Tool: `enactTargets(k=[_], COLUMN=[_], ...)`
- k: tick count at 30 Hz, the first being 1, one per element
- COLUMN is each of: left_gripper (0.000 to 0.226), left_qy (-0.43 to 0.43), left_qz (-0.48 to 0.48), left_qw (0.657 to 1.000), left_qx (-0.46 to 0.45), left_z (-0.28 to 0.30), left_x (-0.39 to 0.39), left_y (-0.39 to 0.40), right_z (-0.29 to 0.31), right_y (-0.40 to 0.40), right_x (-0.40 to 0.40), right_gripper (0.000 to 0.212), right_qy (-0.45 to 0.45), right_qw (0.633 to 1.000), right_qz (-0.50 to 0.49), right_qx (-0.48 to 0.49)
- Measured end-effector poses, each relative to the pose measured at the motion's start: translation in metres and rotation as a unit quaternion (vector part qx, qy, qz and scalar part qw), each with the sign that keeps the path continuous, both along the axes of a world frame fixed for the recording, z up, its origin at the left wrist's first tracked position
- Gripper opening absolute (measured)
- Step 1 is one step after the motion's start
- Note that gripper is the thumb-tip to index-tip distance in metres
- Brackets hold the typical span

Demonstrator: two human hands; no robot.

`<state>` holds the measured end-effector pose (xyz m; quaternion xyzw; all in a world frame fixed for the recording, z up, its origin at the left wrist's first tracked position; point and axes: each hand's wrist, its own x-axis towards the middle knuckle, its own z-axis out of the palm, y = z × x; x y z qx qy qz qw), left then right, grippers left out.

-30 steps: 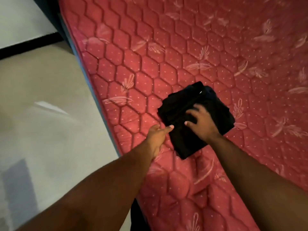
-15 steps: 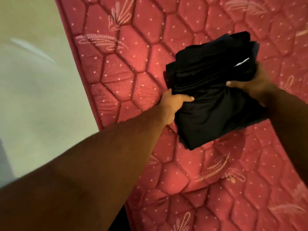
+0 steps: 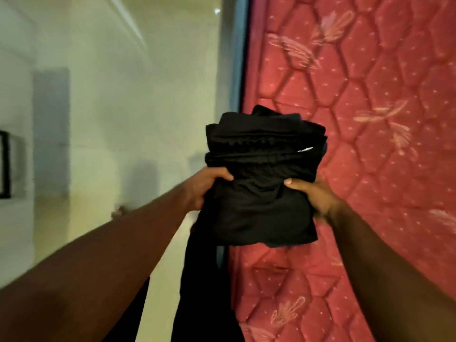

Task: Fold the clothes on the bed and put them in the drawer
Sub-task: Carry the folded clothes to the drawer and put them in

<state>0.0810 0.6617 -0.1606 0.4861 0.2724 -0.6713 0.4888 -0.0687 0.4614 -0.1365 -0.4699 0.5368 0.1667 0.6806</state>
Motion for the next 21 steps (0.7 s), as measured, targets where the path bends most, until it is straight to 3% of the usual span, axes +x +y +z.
enactTargets(k=[3, 8, 11, 14, 17, 21], left_gripper=[0.019, 0.015, 0.059, 0.073, 0.079, 0.089], left_qy=[0.001, -0.039, -0.093, -0.157, -0.219, -0.229], left_qz=[0.072, 0.197, 0.28, 0.409, 0.533, 0.61], left_qw=[0.996, 0.976, 0.953, 0.897, 0.812, 0.743], left_qx=[0.058, 0.09, 0.069, 0.066, 0.09, 0.155], left_z=[0.01, 0.05, 0.099, 0.149, 0.179, 0.165], left_x=[0.048, 0.133, 0.174, 0.196, 0.199, 0.201], left_y=[0.095, 0.246, 0.33, 0.416, 0.508, 0.609], right_z=[-0.005, 0.009, 0.045, 0.09, 0.116, 0.099], right_y=[0.085, 0.196, 0.268, 0.353, 0.458, 0.596], right_x=[0.071, 0.21, 0.303, 0.387, 0.456, 0.512], right_gripper=[0.05, 0.06, 0.065, 0.072, 0.072, 0.043], right_qy=[-0.034, -0.079, -0.111, -0.153, -0.199, -0.231], right_qw=[0.997, 0.975, 0.947, 0.898, 0.835, 0.781], right_qz=[0.041, 0.175, 0.272, 0.388, 0.489, 0.565], right_qx=[0.062, 0.115, 0.13, 0.138, 0.153, 0.135])
